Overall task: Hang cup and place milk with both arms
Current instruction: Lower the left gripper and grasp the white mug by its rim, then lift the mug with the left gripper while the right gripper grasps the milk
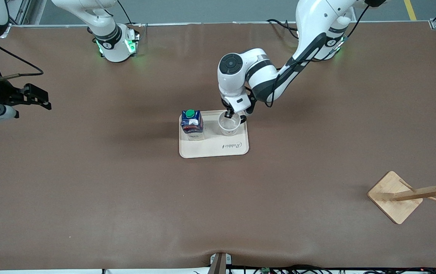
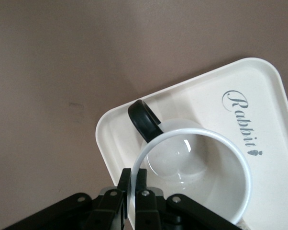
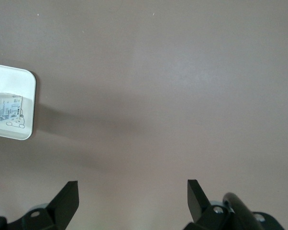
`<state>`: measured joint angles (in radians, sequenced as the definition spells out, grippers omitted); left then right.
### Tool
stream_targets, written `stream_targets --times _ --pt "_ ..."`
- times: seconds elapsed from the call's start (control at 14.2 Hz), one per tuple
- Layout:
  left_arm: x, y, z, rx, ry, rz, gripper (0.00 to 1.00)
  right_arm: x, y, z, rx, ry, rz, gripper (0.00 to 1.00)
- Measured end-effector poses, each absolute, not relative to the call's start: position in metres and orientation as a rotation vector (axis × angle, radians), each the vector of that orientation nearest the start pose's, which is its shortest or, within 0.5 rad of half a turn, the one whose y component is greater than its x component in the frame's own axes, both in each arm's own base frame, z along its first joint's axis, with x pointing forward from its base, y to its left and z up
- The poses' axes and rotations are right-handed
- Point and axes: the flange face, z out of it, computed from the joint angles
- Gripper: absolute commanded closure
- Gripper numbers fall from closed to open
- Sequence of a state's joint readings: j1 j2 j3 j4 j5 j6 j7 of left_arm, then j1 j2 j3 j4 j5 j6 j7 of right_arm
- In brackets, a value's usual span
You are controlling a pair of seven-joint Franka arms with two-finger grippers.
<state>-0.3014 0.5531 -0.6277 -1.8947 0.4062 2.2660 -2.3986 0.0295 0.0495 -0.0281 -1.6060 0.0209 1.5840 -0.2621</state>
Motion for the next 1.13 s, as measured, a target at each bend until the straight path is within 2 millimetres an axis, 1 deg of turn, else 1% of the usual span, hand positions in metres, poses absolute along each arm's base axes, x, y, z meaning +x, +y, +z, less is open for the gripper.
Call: stream_targets --times 0.14,0.35,0.42,0.49,0.57,0.64,0.71,0.78,0.85,0.99,1.13 --pt "0.400 -0.480 0.254 -2.508 -1.820 0.002 1.00 0.580 0.003 0.567 -3.086 -0.409 0.099 0.00" --pt "0.416 -0.470 0.262 -2.527 -1.755 -0.078 1.00 0.595 0.001 0.546 -3.087 -0.408 0.109 0.00" --pt "0.423 -0.466 0.269 -2.530 -1.716 -0.102 1.00 0.597 0.001 0.541 -3.085 -0.410 0.120 0.00" --pt "0.431 -0.462 0.282 -2.536 -1.682 -0.126 1.00 0.599 0.003 0.537 -3.083 -0.412 0.128 0.00" --pt "0.441 -0.458 0.298 -2.546 -1.652 -0.151 1.00 0.600 0.005 0.535 -3.081 -0.418 0.132 0.00" --pt "0.452 -0.452 0.317 -2.561 -1.614 -0.178 1.00 0.600 0.012 0.535 -3.077 -0.429 0.132 0.00" --pt "0.463 -0.444 0.337 -2.582 -1.563 -0.204 1.00 0.600 0.024 0.535 -3.076 -0.427 0.133 0.00" --pt "0.473 -0.435 0.355 -2.609 -1.508 -0.228 1.00 0.599 0.041 0.534 -3.080 -0.400 0.135 0.00" --pt "0.483 -0.424 0.372 -2.639 -1.447 -0.247 1.00 0.598 0.063 0.533 -3.088 -0.358 0.142 0.00" --pt "0.507 -0.392 0.398 -2.700 -1.295 -0.271 1.00 0.594 0.115 0.523 -3.102 -0.285 0.162 0.00" --pt "0.530 -0.354 0.416 -2.743 -1.150 -0.280 1.00 0.589 0.170 0.504 -3.083 -0.242 0.192 0.00"
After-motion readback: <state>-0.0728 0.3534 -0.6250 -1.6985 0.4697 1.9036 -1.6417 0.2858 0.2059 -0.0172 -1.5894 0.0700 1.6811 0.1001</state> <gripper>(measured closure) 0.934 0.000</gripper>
